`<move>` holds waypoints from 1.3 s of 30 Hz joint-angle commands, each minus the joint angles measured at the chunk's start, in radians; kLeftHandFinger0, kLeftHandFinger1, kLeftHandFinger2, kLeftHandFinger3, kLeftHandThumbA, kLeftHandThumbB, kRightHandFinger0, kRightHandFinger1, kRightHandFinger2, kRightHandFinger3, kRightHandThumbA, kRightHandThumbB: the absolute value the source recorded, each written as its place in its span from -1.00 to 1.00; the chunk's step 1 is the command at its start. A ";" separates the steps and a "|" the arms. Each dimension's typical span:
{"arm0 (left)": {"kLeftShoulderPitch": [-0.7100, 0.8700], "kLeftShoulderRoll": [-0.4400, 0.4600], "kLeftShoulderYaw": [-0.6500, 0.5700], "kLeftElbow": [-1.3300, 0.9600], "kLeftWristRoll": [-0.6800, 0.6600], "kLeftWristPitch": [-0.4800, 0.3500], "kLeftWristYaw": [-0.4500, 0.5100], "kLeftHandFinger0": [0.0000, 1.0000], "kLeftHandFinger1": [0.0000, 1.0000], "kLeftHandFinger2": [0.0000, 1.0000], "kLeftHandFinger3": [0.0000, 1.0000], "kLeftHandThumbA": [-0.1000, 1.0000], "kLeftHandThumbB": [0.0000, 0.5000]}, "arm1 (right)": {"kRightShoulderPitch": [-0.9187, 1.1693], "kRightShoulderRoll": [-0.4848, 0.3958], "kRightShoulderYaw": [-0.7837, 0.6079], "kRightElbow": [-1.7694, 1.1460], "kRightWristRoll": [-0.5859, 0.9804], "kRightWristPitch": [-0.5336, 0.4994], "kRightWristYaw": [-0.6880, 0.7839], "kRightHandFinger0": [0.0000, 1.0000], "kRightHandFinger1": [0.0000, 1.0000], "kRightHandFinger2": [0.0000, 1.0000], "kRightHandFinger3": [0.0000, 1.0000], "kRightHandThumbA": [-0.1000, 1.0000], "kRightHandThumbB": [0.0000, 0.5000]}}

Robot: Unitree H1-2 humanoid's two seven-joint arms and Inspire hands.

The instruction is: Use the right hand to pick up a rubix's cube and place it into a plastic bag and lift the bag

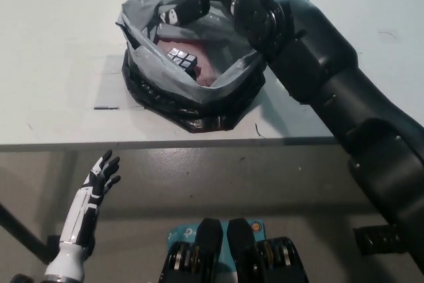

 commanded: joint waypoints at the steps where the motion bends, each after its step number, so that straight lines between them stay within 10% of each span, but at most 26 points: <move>1: -0.001 0.010 0.001 -0.021 0.014 -0.027 0.006 0.99 1.00 1.00 1.00 0.99 -0.18 | -0.058 -0.038 0.015 0.042 -0.049 -0.023 -0.094 1.00 1.00 1.00 1.00 0.68 1.00; 39: 0.003 0.012 0.002 -0.011 -0.002 -0.046 -0.004 1.00 1.00 1.00 1.00 0.97 -0.21 | 0.012 -0.076 0.040 0.127 -0.089 0.188 -0.100 1.00 1.00 1.00 1.00 0.54 1.00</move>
